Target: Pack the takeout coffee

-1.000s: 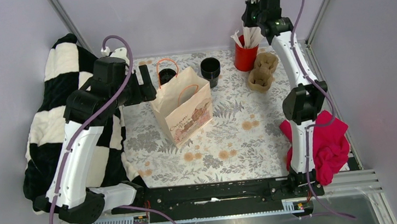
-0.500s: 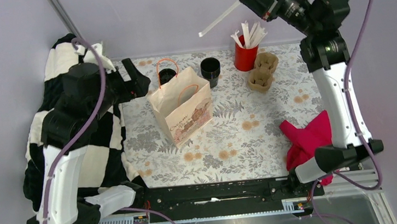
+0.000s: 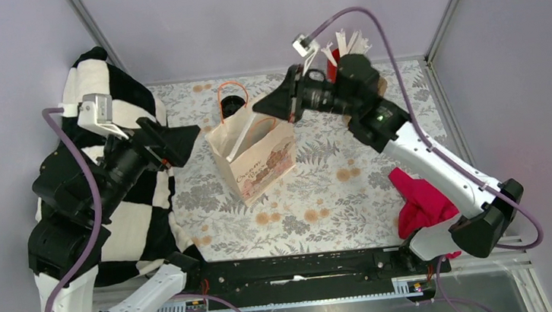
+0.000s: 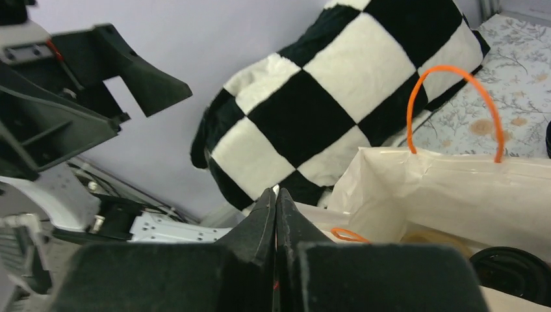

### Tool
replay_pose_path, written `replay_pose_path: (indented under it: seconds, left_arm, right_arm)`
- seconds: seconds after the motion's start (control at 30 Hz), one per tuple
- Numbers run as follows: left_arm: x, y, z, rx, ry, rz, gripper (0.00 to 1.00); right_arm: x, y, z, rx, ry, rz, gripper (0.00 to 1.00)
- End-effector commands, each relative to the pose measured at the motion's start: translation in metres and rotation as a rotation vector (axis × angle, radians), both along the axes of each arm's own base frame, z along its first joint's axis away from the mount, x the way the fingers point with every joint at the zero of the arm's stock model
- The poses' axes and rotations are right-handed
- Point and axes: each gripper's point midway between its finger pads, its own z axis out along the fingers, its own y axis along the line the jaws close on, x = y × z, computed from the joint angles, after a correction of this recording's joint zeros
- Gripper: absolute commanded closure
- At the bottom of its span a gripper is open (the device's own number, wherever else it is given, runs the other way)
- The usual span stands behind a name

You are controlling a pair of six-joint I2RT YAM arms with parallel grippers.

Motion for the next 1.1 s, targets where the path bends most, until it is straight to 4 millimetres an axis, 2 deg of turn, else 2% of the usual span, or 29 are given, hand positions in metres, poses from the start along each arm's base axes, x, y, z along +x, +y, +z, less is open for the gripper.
replay_pose_path:
  seconds: [0.0,0.13,0.17,0.2,0.23,0.27,0.33,0.37,0.4,0.5,0.57,0.7,0.8,0.97,1.07]
  left_arm:
    - [-0.016,-0.005,0.000,-0.023,-0.040,-0.064,0.05]
    - [-0.024,0.001,-0.008,-0.035,-0.043,-0.049,0.05]
    - [-0.024,0.001,-0.012,-0.038,-0.036,-0.052,0.05]
    - [-0.025,0.001,-0.014,-0.041,-0.035,-0.054,0.05]
    - [-0.026,0.001,-0.016,-0.042,-0.036,-0.054,0.05]
    - [-0.026,0.002,-0.017,-0.043,-0.039,-0.052,0.05]
    - [-0.027,0.004,-0.017,-0.036,-0.045,-0.043,0.05]
    - [-0.028,0.006,-0.017,-0.030,-0.047,-0.036,0.05]
    - [-0.028,0.008,-0.015,-0.026,-0.053,-0.028,0.05]
    - [-0.031,0.016,-0.006,-0.004,-0.076,0.000,0.05]
    - [-0.032,0.022,0.002,0.016,-0.095,0.026,0.04]
    - [-0.031,0.035,0.019,0.061,-0.139,0.083,0.03]
    - [-0.029,0.044,0.030,0.095,-0.162,0.125,0.02]
    - [-0.026,0.054,0.045,0.111,-0.201,0.177,0.01]
    - [-0.022,0.052,0.050,0.114,-0.212,0.180,0.01]
  right_arm:
    - [0.006,0.012,-0.012,-0.081,-0.206,-0.117,1.00]
    - [0.010,0.033,-0.038,-0.119,-0.176,-0.068,1.00]
    - [0.007,0.040,-0.040,-0.127,-0.171,-0.046,0.92]
    - [0.004,0.048,-0.044,-0.138,-0.165,-0.022,0.78]
    - [0.003,0.052,-0.045,-0.152,-0.164,-0.008,0.55]
    - [0.004,0.051,-0.045,-0.173,-0.165,-0.011,0.39]
    - [0.012,0.038,-0.040,-0.228,-0.193,-0.089,0.21]
    - [0.017,0.028,-0.033,-0.253,-0.214,-0.144,0.14]
    - [0.023,0.014,-0.024,-0.281,-0.252,-0.212,0.03]
    - [0.032,-0.039,0.000,-0.348,-0.263,-0.444,0.00]
    - [0.031,-0.081,0.017,-0.366,-0.237,-0.605,0.00]
    - [0.003,-0.153,0.044,-0.399,-0.256,-0.766,0.00]
    - [-0.024,-0.207,0.069,-0.304,-0.253,-0.895,0.00]
    - [-0.073,-0.255,0.107,-0.106,-0.316,-0.913,0.00]
    - [-0.088,-0.272,0.118,-0.028,-0.321,-0.927,0.00]
